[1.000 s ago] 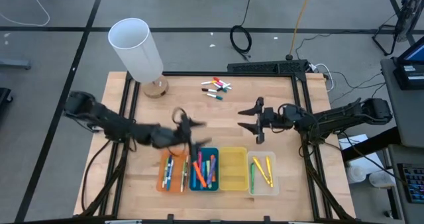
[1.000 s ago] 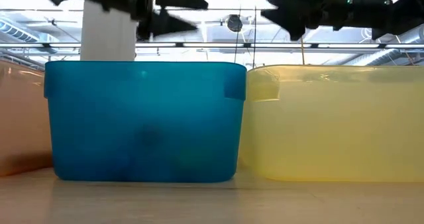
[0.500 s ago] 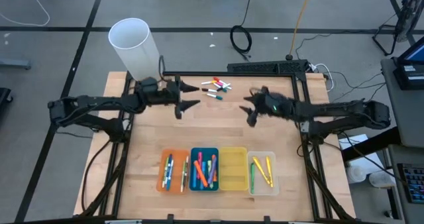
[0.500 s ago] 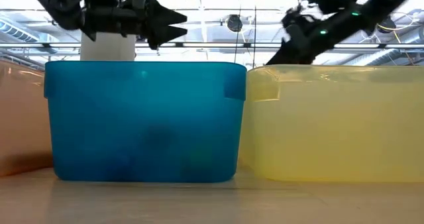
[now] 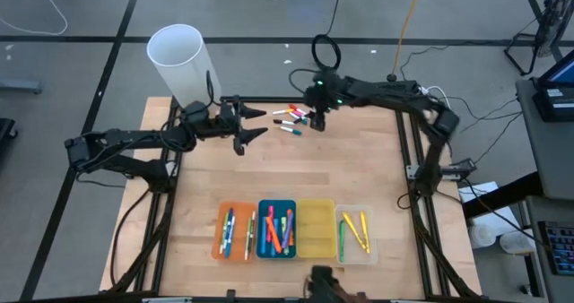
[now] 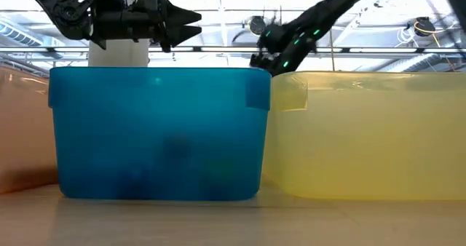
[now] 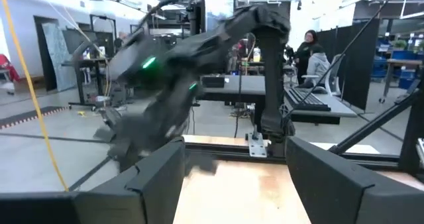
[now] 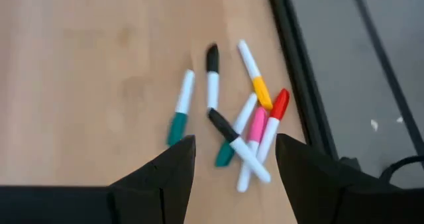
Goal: Pick & Place Markers
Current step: Put the red highlighter pen into the yellow bin
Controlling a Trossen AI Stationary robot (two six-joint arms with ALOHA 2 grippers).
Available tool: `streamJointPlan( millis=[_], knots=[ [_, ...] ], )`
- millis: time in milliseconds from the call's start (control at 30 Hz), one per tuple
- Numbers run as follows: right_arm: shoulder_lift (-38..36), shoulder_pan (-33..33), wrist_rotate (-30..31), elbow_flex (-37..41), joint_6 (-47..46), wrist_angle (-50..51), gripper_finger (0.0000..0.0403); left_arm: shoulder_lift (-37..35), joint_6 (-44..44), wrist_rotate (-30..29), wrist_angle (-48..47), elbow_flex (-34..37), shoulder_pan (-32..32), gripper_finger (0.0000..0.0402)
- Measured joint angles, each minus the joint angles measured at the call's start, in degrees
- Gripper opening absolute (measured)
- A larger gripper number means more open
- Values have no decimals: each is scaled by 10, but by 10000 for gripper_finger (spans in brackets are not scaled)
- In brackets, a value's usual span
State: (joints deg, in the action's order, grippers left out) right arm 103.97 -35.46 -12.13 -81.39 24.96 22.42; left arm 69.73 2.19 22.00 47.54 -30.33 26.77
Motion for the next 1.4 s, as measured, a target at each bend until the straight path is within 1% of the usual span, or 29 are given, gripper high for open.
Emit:
streamJointPlan(
  millis=[133,300,467,700,800,867,933,1100,1167,1233,1300,1400],
  knots=[
    [84,-11,0,-64,14,23,199,0,-33,0,0,0,0,259],
    [134,-17,-2,-91,19,34,199,0,-51,0,-2,0,0,265],
    [142,-17,-2,-92,32,72,199,0,-34,0,-9,0,0,262],
    [142,-23,0,-92,55,58,199,0,-34,0,-10,0,0,255],
    [160,-26,-1,-93,46,37,199,0,-36,0,-10,-1,0,255],
    [170,-29,1,-91,44,52,199,0,-39,0,-10,-1,0,255],
    [184,-30,4,-92,45,45,199,0,-43,0,-10,-1,0,255],
    [196,-27,57,-92,47,39,196,0,-49,0,-10,-1,0,255],
    [196,-27,59,-92,47,41,187,0,-49,0,-10,-1,0,255],
    [192,-27,58,-92,47,52,167,0,-49,0,-10,-1,0,255],
    [190,-27,53,-92,47,64,137,0,-49,-1,-12,-1,0,255],
    [190,-27,34,-92,47,72,76,0,-49,-1,-18,-1,0,255]
  ],
)
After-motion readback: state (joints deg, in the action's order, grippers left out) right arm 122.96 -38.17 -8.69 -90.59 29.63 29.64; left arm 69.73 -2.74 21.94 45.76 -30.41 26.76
